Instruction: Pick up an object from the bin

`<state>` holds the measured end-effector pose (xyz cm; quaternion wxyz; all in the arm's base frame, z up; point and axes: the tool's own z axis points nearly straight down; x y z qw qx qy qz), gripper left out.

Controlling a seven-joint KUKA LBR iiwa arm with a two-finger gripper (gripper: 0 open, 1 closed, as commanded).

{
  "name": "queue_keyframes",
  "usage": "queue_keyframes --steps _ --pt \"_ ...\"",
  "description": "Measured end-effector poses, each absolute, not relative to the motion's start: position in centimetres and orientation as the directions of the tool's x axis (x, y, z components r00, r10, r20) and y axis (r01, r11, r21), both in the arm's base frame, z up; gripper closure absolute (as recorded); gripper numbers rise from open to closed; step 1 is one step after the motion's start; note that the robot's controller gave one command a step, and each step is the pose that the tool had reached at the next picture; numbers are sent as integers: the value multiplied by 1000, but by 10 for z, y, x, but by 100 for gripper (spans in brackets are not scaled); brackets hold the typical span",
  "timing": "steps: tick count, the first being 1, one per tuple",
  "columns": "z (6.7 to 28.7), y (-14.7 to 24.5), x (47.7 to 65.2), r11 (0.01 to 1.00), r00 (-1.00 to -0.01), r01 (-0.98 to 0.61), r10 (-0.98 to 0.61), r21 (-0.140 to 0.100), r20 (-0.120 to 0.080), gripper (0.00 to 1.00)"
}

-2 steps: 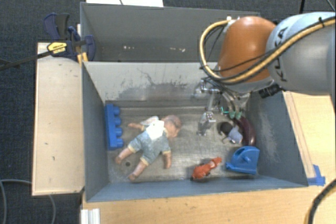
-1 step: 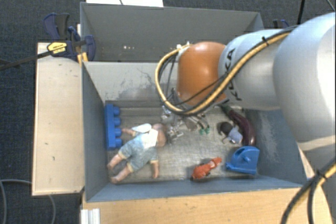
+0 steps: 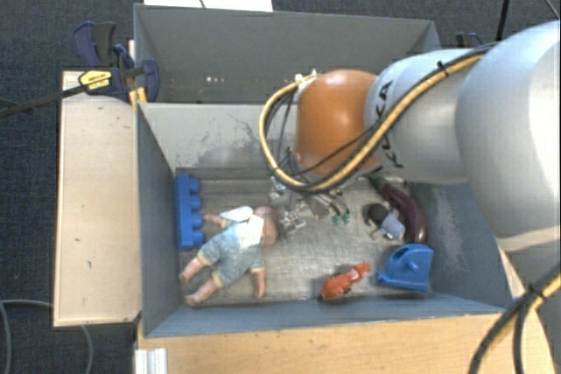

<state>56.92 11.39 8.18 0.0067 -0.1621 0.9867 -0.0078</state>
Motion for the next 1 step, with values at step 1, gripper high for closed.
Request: queue_keyframes --steps 1 --pt "208 118 573 953 -953 -302 -302 0 -5 100"
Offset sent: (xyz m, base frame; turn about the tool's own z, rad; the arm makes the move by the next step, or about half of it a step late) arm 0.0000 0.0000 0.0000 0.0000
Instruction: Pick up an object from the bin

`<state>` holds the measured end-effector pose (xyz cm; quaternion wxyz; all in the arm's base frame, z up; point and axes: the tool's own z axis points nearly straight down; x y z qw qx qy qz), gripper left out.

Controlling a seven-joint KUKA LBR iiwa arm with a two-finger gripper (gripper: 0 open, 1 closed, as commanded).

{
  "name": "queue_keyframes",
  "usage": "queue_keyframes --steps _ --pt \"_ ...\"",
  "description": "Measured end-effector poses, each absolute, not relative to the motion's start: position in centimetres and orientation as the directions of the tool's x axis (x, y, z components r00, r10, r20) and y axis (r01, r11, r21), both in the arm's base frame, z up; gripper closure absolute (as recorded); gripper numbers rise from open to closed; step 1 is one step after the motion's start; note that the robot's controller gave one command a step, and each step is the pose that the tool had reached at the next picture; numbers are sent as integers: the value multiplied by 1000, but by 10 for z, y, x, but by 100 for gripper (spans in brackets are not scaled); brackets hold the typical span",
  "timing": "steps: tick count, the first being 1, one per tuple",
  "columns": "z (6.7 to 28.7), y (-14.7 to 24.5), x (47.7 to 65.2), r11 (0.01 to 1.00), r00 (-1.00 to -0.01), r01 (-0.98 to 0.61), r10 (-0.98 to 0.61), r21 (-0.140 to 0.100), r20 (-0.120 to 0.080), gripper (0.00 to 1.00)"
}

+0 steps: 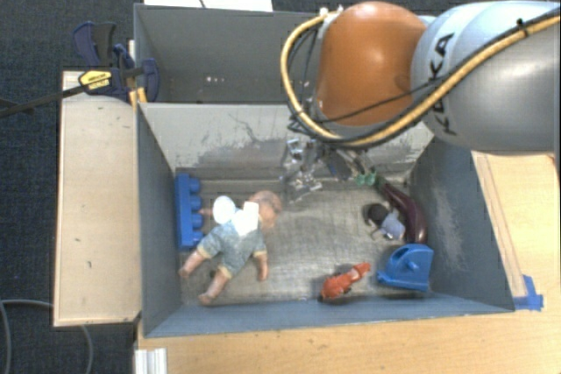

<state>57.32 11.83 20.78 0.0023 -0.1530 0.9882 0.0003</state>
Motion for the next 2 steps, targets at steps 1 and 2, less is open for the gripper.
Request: queue_keyframes --steps 1,2 --pt "207 118 573 953 -953 -302 -302 0 -3 100" --pt "174 166 569 970 -970 -245 -245 2 0 0"
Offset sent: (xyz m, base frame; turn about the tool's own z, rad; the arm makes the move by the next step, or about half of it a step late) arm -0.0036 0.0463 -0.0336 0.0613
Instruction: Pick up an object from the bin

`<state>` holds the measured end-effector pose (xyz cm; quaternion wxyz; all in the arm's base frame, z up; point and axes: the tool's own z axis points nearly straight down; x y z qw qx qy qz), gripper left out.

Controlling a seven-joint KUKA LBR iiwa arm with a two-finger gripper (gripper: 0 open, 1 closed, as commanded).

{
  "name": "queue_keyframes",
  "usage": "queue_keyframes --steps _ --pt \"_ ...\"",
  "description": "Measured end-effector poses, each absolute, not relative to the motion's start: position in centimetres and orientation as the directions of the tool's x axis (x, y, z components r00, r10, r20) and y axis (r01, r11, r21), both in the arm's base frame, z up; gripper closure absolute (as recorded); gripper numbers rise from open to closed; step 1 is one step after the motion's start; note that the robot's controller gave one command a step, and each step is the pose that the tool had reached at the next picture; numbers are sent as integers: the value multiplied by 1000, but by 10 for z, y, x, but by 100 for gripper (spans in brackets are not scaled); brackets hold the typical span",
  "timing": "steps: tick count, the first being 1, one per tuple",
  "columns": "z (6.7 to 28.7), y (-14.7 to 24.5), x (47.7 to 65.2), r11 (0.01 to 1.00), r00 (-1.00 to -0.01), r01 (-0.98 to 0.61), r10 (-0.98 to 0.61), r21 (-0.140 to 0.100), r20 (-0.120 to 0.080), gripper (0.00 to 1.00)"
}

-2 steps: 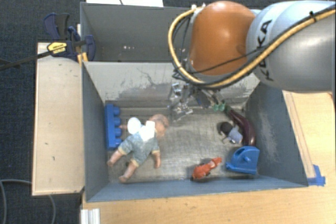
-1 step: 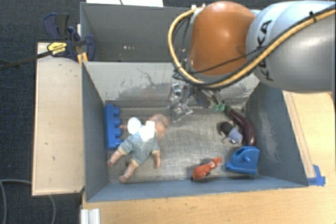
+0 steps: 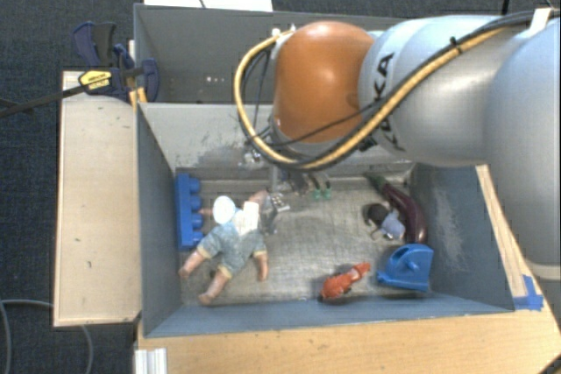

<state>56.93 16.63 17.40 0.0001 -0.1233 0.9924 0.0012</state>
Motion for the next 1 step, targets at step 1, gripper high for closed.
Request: queue_keyframes --steps 1 --pt "175 165 570 970 -970 -243 -243 1 -2 0"
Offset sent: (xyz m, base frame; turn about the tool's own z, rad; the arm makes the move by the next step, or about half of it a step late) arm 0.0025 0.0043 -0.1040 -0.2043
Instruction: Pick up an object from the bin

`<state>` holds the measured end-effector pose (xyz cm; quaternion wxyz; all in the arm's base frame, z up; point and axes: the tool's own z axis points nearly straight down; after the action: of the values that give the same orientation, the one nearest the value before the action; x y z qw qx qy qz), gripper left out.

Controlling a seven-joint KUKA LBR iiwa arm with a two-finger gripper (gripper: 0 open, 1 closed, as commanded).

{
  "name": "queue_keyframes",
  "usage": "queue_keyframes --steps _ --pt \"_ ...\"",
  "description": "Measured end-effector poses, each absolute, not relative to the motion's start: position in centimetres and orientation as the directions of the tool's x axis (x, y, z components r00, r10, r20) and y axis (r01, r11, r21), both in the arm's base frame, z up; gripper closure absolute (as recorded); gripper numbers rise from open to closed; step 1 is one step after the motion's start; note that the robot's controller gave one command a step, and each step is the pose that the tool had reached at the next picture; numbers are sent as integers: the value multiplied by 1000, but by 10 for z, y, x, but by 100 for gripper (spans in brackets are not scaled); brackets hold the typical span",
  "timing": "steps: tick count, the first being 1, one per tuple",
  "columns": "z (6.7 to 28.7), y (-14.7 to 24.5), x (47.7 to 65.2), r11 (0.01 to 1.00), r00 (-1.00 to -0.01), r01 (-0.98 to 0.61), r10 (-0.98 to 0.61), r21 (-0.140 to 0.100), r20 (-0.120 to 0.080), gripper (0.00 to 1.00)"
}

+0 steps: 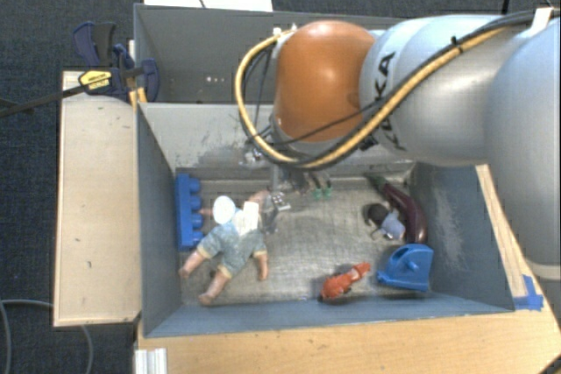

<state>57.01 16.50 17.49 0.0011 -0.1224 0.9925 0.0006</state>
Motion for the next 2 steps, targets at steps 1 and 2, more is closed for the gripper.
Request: queue_keyframes --steps 1,2 --pt "145 167 573 952 -951 -308 -308 0 -10 0" --pt "84 182 579 882 -882 -472 -472 0 -5 0"
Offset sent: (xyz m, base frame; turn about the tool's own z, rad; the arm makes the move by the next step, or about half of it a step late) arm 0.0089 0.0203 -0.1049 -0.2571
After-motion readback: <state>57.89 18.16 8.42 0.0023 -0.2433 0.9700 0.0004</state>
